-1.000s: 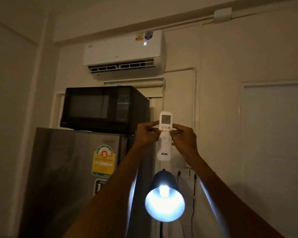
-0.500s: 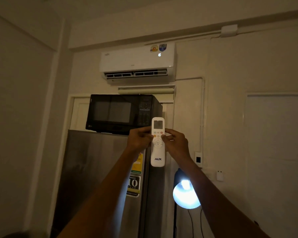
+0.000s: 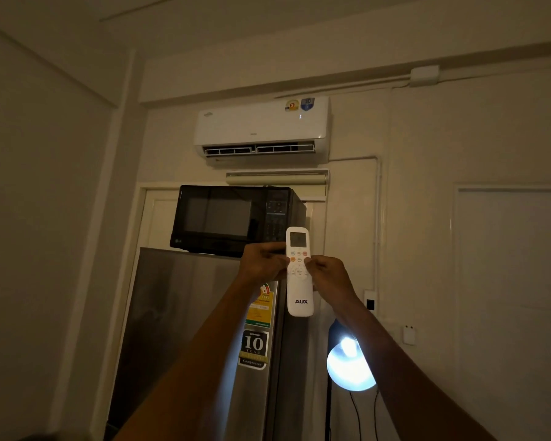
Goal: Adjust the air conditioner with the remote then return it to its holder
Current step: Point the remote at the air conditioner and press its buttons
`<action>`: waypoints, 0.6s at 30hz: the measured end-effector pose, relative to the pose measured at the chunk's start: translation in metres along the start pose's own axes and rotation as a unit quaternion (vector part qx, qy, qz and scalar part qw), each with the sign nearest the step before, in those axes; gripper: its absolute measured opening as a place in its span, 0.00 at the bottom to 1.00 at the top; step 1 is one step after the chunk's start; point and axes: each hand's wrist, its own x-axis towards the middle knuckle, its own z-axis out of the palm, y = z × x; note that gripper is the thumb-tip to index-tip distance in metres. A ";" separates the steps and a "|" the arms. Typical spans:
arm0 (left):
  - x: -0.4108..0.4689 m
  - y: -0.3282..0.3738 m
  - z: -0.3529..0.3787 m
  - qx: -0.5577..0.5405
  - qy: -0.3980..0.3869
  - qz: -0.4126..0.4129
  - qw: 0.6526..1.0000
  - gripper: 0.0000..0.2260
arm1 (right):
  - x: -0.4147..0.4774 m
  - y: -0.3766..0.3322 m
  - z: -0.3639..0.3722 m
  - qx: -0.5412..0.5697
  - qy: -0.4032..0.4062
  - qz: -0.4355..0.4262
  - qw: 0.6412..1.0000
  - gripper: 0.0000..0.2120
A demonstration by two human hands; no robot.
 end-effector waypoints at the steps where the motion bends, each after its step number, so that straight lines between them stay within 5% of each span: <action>1: -0.001 0.001 0.000 0.001 0.000 -0.003 1.000 0.17 | 0.000 -0.001 -0.001 0.002 -0.006 0.005 1.000 0.16; 18: 0.005 0.028 0.001 0.018 0.006 -0.005 1.000 0.16 | 0.003 -0.030 -0.003 -0.007 -0.017 0.011 1.000 0.16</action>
